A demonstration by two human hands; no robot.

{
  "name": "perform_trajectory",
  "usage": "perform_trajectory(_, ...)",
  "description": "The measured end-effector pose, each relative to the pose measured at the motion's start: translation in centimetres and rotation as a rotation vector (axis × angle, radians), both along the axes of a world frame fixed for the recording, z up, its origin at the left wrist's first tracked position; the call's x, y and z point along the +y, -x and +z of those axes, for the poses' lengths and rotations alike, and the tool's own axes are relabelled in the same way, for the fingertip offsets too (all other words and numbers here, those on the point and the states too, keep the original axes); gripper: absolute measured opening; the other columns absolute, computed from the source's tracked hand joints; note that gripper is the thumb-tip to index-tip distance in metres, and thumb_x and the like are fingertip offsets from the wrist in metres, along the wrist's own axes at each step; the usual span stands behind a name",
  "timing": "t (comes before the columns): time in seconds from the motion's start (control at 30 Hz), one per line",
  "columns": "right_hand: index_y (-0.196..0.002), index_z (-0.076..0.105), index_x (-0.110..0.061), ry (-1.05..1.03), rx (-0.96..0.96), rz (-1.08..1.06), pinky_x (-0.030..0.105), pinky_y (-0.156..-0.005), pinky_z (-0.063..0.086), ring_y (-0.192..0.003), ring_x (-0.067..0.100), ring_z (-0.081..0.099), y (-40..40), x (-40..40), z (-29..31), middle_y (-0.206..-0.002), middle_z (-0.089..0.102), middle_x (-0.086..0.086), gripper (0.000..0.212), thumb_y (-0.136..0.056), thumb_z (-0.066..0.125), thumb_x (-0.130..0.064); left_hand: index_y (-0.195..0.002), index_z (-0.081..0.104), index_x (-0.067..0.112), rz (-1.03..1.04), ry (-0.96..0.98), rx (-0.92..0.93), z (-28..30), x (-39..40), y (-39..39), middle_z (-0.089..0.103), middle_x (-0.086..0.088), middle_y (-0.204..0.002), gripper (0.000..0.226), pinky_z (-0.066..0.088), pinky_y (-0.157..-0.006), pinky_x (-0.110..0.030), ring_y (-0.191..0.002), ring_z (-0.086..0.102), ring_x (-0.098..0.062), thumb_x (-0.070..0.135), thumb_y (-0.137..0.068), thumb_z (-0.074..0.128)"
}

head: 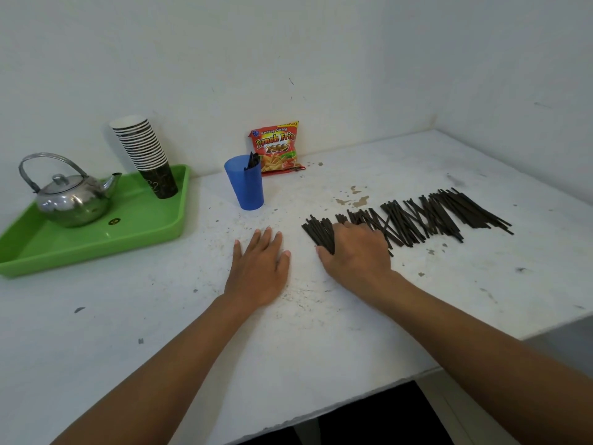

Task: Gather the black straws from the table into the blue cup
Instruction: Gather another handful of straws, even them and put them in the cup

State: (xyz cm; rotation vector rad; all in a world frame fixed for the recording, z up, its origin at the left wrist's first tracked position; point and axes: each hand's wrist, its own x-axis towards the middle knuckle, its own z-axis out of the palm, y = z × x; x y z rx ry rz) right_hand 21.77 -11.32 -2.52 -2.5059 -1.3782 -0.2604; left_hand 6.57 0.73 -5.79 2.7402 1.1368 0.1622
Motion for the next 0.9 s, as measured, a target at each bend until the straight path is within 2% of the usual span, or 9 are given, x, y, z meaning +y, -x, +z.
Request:
perform_trajectory(0.1,-0.098,0.065,-0.017,0.0,0.021,0.057,0.037,-0.079,0.047,-0.087,0.024,0.066,-0.1,0.1,0.1,-0.086,0.068,-0.001,0.027,-0.097,0.056,-0.043,-0.164,0.015,0.022,0.001,-0.001,-0.007,-0.1,0.0,0.0,0.007,0.0,-0.173,0.061,-0.002,-0.128,-0.051,-0.159,-0.001,-0.019,0.046,-0.108,0.017)
perform_trajectory(0.2,-0.109,0.066,-0.015,-0.046,0.092,0.121,0.035,-0.077,0.05,-0.092,0.024,0.067,0.2,0.3,0.0,-0.1,0.07,0.001,0.023,-0.098,0.057,-0.033,-0.164,0.016,0.022,0.005,0.001,-0.008,-0.1,-0.1,0.1,0.008,0.0,-0.173,0.061,-0.002,-0.128,-0.05,-0.159,0.0,-0.019,0.046,-0.108,0.017)
perform_trajectory(0.27,-0.113,0.064,-0.014,-0.065,0.089,0.073,0.037,-0.081,0.05,-0.098,0.025,0.064,0.2,0.4,0.0,-0.105,0.068,0.001,0.033,-0.096,0.058,-0.042,-0.164,0.015,0.022,0.007,-0.002,-0.005,0.0,-0.1,0.0,0.008,0.0,-0.173,0.061,-0.001,-0.128,-0.05,-0.159,0.0,-0.019,0.046,-0.108,0.017)
perform_trajectory(0.33,-0.107,0.062,-0.015,0.004,0.055,-0.001,0.037,-0.078,0.044,-0.096,0.025,0.062,0.0,0.6,0.1,-0.099,0.067,0.001,0.04,-0.093,0.057,-0.053,-0.164,0.015,0.022,0.007,-0.005,0.0,0.1,-0.1,0.0,0.008,0.0,-0.173,0.061,-0.001,-0.128,-0.05,-0.159,0.0,-0.02,0.046,-0.108,0.017)
perform_trajectory(0.4,-0.097,0.059,-0.017,0.048,0.061,-0.015,0.035,-0.072,0.039,-0.091,0.025,0.061,-0.2,1.0,0.4,-0.09,0.064,0.0,0.036,-0.093,0.058,-0.053,-0.164,0.014,0.023,0.008,-0.007,0.011,0.1,-0.1,0.0,0.007,0.0,-0.173,0.061,-0.001,-0.128,-0.05,-0.159,0.0,-0.02,0.047,-0.108,0.016)
perform_trajectory(0.53,-0.091,0.052,-0.017,0.047,0.148,0.04,0.032,-0.065,0.04,-0.082,0.023,0.055,-0.7,2.0,1.0,-0.096,0.062,0.002,0.023,-0.094,0.062,-0.037,-0.164,0.013,0.024,0.011,-0.01,0.019,-0.1,-0.1,-0.1,0.006,0.001,-0.173,0.062,-0.002,-0.128,-0.05,-0.159,-0.001,-0.019,0.048,-0.108,0.015)
perform_trajectory(0.67,-0.074,0.044,-0.016,0.11,0.217,-0.034,0.033,-0.066,0.041,-0.091,0.028,0.056,-1.4,2.7,1.6,-0.085,0.052,0.001,0.036,-0.088,0.068,-0.04,-0.164,0.013,0.024,0.012,-0.011,0.007,-0.2,0.0,-0.1,0.006,0.001,-0.173,0.062,-0.001,-0.128,-0.05,-0.159,-0.001,-0.019,0.049,-0.107,0.016)
perform_trajectory(0.8,-0.067,0.045,-0.015,0.144,0.307,-0.035,0.026,-0.047,0.037,-0.065,0.024,0.057,-1.9,3.3,2.5,-0.068,0.054,0.002,0.033,-0.083,0.073,-0.022,-0.164,0.013,0.024,0.008,-0.014,0.003,-0.3,0.1,-0.1,0.006,0.001,-0.173,0.062,-0.001,-0.128,-0.05,-0.159,-0.001,-0.019,0.049,-0.107,0.015)
perform_trajectory(0.9,-0.066,0.043,-0.013,0.161,0.344,-0.023,0.025,-0.043,0.034,-0.062,0.023,0.053,-2.0,3.8,3.0,-0.068,0.051,0.004,0.031,-0.082,0.069,-0.009,-0.164,0.013,0.024,0.008,-0.019,0.005,-0.4,0.1,-0.1,0.006,0.001,-0.173,0.062,-0.001,-0.128,-0.05,-0.159,-0.001,-0.019,0.049,-0.107,0.015)
